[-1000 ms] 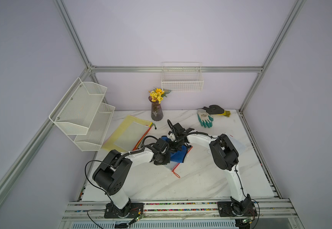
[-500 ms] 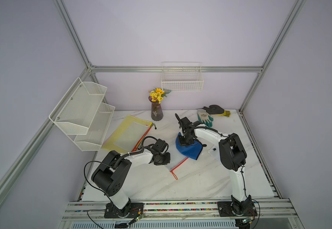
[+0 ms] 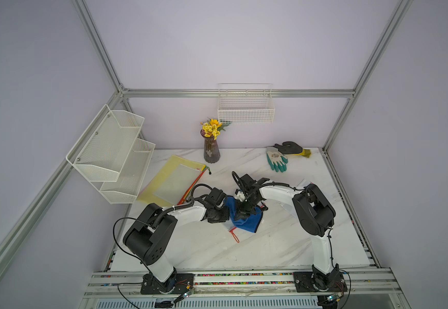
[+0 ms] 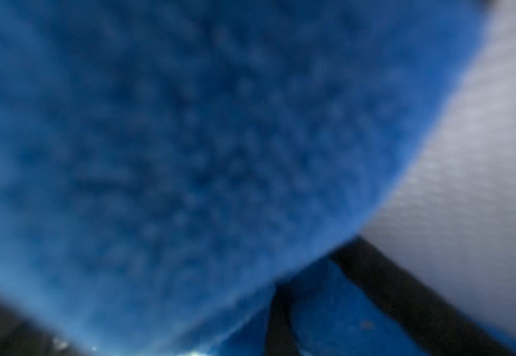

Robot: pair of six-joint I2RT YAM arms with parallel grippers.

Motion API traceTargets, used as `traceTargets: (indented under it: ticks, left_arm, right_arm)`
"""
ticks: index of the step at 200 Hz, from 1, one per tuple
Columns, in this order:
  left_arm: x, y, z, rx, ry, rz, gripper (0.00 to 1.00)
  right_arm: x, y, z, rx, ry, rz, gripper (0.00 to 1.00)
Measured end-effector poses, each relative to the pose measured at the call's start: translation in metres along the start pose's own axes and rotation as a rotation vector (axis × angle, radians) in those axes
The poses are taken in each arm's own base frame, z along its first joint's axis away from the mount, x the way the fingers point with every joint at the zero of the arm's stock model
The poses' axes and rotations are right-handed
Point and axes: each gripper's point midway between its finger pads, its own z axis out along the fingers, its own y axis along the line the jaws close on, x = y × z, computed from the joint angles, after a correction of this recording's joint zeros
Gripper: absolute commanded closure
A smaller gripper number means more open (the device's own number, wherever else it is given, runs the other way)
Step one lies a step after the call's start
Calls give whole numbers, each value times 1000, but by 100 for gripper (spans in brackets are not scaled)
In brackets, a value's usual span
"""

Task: Wipe the document bag
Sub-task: Wipe the dirt from the document bag.

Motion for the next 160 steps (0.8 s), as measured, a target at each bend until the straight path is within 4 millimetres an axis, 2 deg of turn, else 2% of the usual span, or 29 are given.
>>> traceTargets:
  ticks: [24, 38, 52, 65, 79, 90, 110, 123, 139, 147, 160]
  left_arm:
    - [1, 0, -1, 14, -22, 4, 100]
    - [4, 2, -3, 16, -27, 6, 100]
    - [8, 5, -5, 16, -29, 7, 100]
    - [9, 6, -6, 14, -32, 8, 100]
    - [10, 6, -7, 14, -34, 9, 100]
    - [10, 6, -6, 11, -34, 11, 100]
    - [9, 6, -7, 6, -38, 3, 100]
    - [9, 8, -8, -3, -32, -9, 100]
    - [9, 8, -8, -8, -31, -12, 100]
    - [9, 8, -8, -11, -30, -9, 100]
    - [10, 9, -8, -13, -29, -8, 100]
  right_arm:
    - [-24, -42, -37, 183, -149, 40, 100]
    - [-38, -60, -60, 282, -218, 42, 100]
    - [-54, -58, -78, 322, -271, 18, 100]
    - [-65, -32, -85, 305, -298, -40, 100]
    - [-73, 12, -76, 240, -306, -127, 100]
    - [-71, 48, -57, 177, -284, -193, 100]
    - [-61, 86, -20, 94, -224, -250, 100]
    - [-56, 82, 3, 96, -172, -236, 100]
    - [-61, 61, 22, 115, -139, -188, 100]
    - [-65, 54, 21, 97, -136, -164, 100]
    - [-75, 37, 8, 126, -182, -134, 100]
